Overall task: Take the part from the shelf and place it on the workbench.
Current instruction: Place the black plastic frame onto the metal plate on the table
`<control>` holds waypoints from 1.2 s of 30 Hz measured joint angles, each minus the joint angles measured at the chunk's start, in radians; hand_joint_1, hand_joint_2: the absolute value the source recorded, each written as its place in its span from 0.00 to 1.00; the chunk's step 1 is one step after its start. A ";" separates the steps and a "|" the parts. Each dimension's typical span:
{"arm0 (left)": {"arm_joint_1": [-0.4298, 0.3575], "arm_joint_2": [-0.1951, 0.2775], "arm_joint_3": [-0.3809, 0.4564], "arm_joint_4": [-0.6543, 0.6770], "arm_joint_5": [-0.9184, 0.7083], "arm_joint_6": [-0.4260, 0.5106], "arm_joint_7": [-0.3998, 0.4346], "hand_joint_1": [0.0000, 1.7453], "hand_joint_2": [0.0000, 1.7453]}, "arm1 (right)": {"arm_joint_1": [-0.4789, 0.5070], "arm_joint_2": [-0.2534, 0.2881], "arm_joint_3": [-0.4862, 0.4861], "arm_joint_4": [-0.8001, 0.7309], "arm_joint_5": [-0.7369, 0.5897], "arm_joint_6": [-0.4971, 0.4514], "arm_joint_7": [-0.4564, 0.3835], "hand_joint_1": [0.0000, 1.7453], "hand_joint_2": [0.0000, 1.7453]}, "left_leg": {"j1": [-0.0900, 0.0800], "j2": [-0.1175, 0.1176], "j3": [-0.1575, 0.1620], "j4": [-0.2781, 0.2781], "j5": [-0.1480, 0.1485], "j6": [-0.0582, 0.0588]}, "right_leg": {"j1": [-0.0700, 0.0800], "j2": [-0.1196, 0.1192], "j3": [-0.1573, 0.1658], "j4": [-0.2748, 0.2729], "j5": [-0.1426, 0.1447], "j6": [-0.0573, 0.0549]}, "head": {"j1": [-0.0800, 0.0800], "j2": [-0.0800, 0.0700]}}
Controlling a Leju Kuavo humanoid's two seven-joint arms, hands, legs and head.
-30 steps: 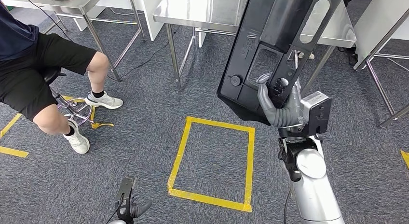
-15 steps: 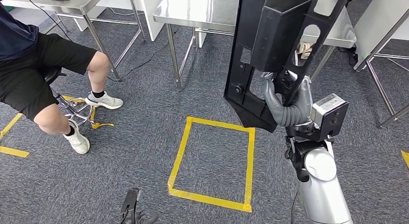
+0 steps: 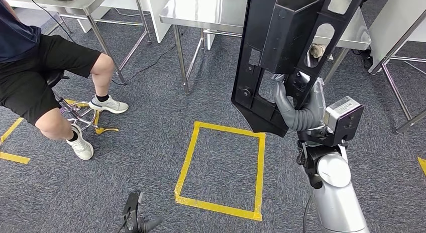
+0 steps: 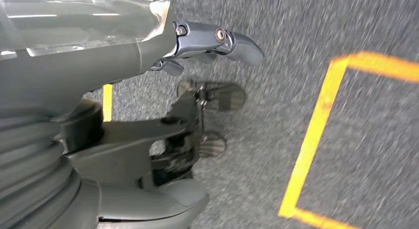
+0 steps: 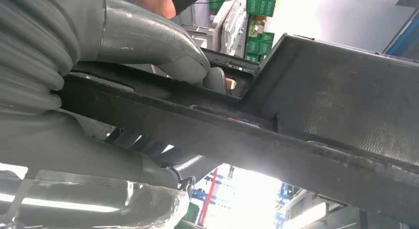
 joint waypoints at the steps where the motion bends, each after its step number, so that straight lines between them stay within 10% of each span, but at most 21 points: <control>1: -0.009 0.005 0.000 0.000 0.004 -0.006 0.010 0.00 1.00 | 0.000 -0.001 0.002 0.000 -0.001 -0.002 0.000 1.00 1.00 | 0.000 0.000 0.000 0.000 0.000 0.000 | 0.000 0.000 0.000 0.000 0.000 0.000 | 0.000 0.000; 15: -0.119 0.086 0.000 0.116 -0.014 -0.007 0.009 0.00 1.00 | -0.007 -0.010 0.029 0.009 -0.003 -0.015 -0.006 1.00 1.00 | -0.002 0.000 -0.002 0.002 -0.002 0.002 | -0.004 0.000 0.000 0.000 0.000 0.001 | 0.000 0.000; 24: -0.095 0.060 0.000 0.128 -0.017 0.031 -0.034 0.00 1.00 | -0.007 -0.018 0.034 0.022 -0.002 -0.027 -0.015 1.00 1.00 | 0.000 0.000 0.003 -0.001 -0.008 0.026 | -0.007 0.000 0.001 0.002 -0.008 0.018 | 0.000 0.000; 30: -0.085 0.042 0.000 0.129 -0.023 0.035 -0.033 0.00 1.00 | -0.010 -0.031 0.038 0.031 -0.002 -0.029 -0.018 1.00 1.00 | 0.011 0.002 0.016 -0.017 -0.002 0.033 | -0.012 0.001 -0.113 0.269 -0.129 0.019 | 0.007 0.000; 34: -0.077 0.031 0.000 0.131 -0.025 0.044 -0.032 0.00 1.00 | -0.011 -0.037 0.039 0.038 -0.001 -0.031 -0.023 1.00 1.00 | 0.021 -0.002 0.011 -0.002 -0.006 0.006 | -0.030 -0.003 0.009 0.051 -0.054 0.060 | 0.011 0.000; 36: -0.077 0.030 0.000 0.131 -0.027 0.046 -0.030 0.00 1.00 | -0.012 -0.038 0.041 0.040 -0.001 -0.032 -0.027 1.00 1.00 | 0.019 -0.002 0.010 0.005 -0.010 -0.011 | -0.027 -0.003 0.037 0.004 -0.040 0.045 | 0.011 0.000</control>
